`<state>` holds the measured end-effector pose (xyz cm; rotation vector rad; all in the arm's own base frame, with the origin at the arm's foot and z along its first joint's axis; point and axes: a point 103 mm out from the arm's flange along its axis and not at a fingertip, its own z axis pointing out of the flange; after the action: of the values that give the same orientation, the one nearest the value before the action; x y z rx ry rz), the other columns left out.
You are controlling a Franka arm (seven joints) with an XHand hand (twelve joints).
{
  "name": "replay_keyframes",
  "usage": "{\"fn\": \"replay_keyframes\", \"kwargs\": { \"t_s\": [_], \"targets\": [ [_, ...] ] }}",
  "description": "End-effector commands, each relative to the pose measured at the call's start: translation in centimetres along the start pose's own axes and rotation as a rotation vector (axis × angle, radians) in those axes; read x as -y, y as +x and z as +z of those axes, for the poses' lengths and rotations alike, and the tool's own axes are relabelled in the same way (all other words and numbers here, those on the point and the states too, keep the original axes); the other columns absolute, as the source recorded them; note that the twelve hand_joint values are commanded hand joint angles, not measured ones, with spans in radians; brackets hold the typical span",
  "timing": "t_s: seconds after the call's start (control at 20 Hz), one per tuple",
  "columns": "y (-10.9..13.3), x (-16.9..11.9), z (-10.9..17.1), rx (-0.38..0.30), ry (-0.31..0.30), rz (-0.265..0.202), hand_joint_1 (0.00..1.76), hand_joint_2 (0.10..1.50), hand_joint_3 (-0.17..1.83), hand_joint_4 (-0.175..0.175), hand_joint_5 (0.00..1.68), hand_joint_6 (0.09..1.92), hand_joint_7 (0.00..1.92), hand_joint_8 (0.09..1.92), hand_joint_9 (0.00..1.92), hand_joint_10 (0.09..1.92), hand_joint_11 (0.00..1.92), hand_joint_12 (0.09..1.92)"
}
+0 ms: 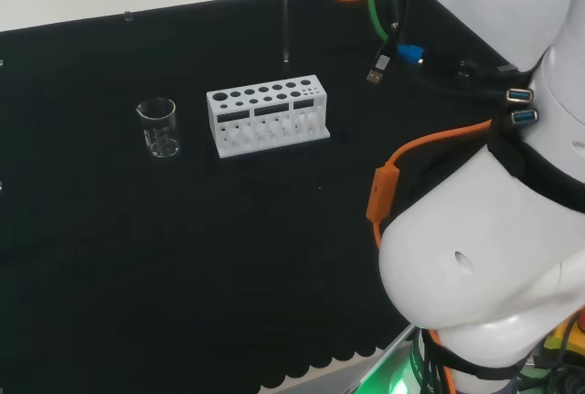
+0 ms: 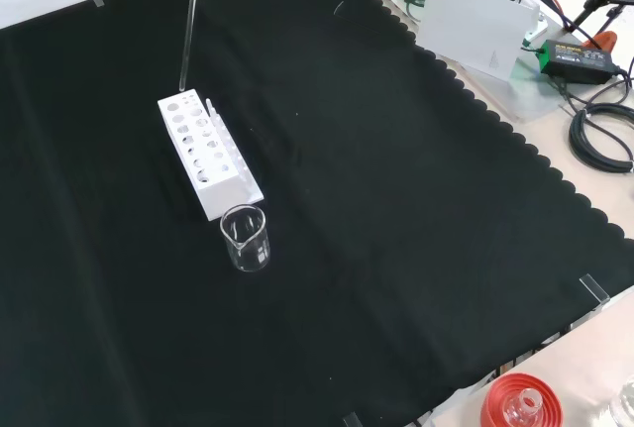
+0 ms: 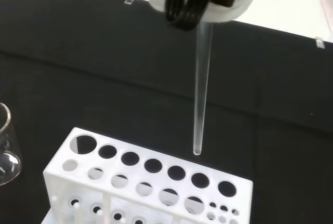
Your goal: Stir in the beaker to the left of the white test tube rack with the glass rod.
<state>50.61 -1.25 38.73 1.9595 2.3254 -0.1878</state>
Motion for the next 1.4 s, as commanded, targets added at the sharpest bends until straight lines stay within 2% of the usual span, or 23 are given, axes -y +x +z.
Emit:
{"fn": "replay_keyframes", "kwargs": {
  "t_s": [0.05, 0.25, 0.35, 0.6, 0.65, 0.8, 1.0, 1.4],
  "targets": [
    [-0.4, 0.8, 0.0, -0.006, -0.004, 0.002, 1.32, 0.76, 0.5, -0.175, 1.16, 0.54, 1.33, 0.76, 1.86, 0.2, 1.57, 0.69],
    [-0.4, 0.9, 0.1, -0.016, -0.004, 0.006, 1.32, 0.76, 0.5, -0.175, 1.17, 0.54, 1.33, 0.76, 1.86, 0.2, 1.57, 0.69],
    [0.6, 0.1, -0.1, -0.003, 0.011, 0.004, 1.32, 0.76, 0.5, -0.175, 1.17, 0.54, 1.33, 0.76, 1.86, 0.2, 1.57, 0.69],
    [-0.2, 1.4, -0.3, -0.012, -0.003, 0.012, 1.32, 0.76, 0.5, -0.175, 1.17, 0.54, 1.33, 0.76, 1.86, 0.2, 1.57, 0.69],
    [0.6, 0.7, -0.4, 0.001, 0.013, 0.006, 1.32, 0.76, 0.5, -0.175, 1.17, 0.54, 1.33, 0.76, 1.86, 0.2, 1.57, 0.69],
    [0.6, 1.0, -0.6, -0.006, -0.005, 0.009, 1.32, 0.76, 0.5, -0.175, 1.17, 0.54, 1.33, 0.76, 1.86, 0.2, 1.57, 0.69],
    [1.2, 1.6, -1.3, -0.007, -0.014, -0.012, 1.32, 0.76, 0.5, -0.175, 1.17, 0.54, 1.33, 0.76, 1.86, 0.2, 1.58, 0.69],
    [4.8, 0.8, -2.8, -0.016, -0.025, -0.076, 1.32, 0.76, 0.5, -0.175, 1.17, 0.54, 1.33, 0.76, 1.86, 0.2, 1.58, 0.69]
  ]
}}
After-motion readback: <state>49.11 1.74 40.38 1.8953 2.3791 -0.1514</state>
